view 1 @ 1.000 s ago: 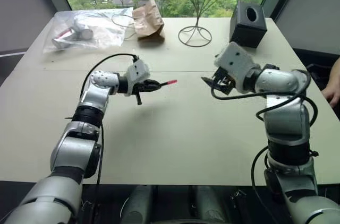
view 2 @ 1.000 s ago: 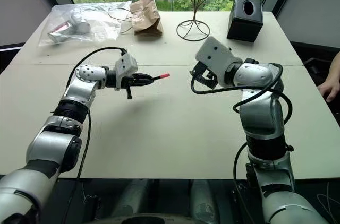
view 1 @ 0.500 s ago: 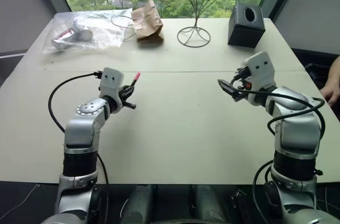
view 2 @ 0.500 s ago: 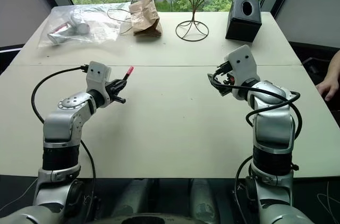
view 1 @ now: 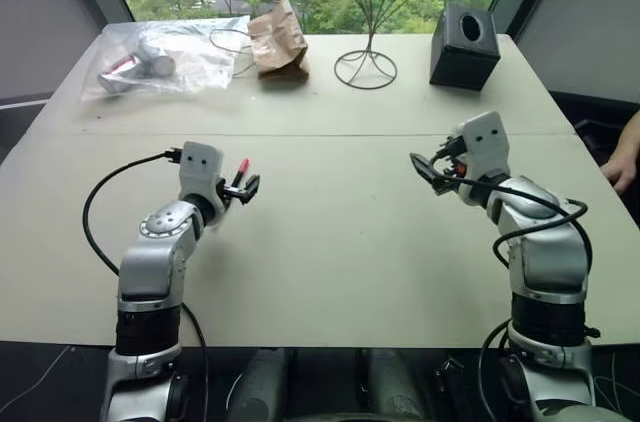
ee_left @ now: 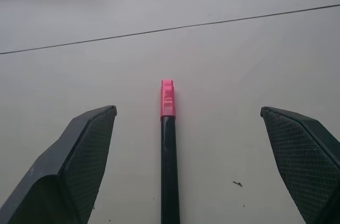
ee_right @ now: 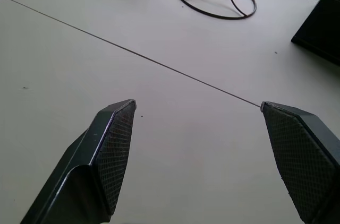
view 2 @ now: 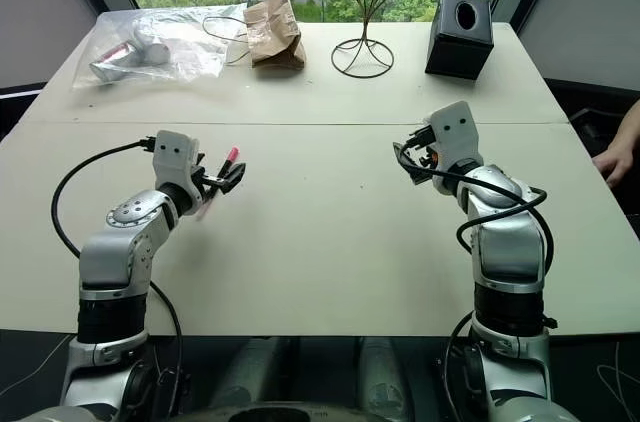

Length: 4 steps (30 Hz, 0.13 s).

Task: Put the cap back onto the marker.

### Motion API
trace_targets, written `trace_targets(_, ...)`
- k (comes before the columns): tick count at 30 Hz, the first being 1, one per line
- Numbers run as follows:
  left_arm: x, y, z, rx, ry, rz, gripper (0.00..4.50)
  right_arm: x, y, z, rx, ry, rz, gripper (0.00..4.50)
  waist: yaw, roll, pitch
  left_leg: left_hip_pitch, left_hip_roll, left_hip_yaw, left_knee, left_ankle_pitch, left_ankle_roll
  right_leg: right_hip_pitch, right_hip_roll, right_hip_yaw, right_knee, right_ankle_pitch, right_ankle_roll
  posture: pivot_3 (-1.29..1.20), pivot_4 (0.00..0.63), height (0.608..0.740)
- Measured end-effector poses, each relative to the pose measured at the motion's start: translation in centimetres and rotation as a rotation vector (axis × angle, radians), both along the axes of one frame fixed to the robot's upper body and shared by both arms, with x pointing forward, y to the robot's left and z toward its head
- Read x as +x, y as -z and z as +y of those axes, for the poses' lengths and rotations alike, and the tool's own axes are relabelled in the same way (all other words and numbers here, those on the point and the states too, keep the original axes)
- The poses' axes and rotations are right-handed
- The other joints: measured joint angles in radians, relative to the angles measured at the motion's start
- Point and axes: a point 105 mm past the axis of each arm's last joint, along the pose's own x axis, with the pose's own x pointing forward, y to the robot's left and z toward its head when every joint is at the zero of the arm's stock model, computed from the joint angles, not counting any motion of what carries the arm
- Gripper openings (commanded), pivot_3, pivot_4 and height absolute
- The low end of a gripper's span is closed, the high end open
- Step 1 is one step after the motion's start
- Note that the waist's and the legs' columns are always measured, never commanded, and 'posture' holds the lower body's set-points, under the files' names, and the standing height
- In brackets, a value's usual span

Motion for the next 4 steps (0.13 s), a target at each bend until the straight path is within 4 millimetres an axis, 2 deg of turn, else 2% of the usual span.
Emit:
trace_targets(2,0.5,-1.4,0.8,-0.024,0.005,-0.034,4.47,0.0,-0.5,-0.3,0.065,0.014,-0.037,3.91,0.000,0.000,0.000,0.000,0.000,0.000,0.000,0.000,0.000,0.000,0.000,0.000,0.000,0.000,0.000,0.00,0.150,0.740)
trace_targets(4,0.7,-3.8,2.5,-0.007,0.004,-0.102,4.47,-0.6,-0.3,-1.3,0.108,0.037,-0.052,3.91,0.000,0.000,0.000,0.000,0.000,0.000,-0.001,0.000,0.000,0.000,0.000,0.000,-0.001,0.000,0.000,0.00,0.150,0.740)
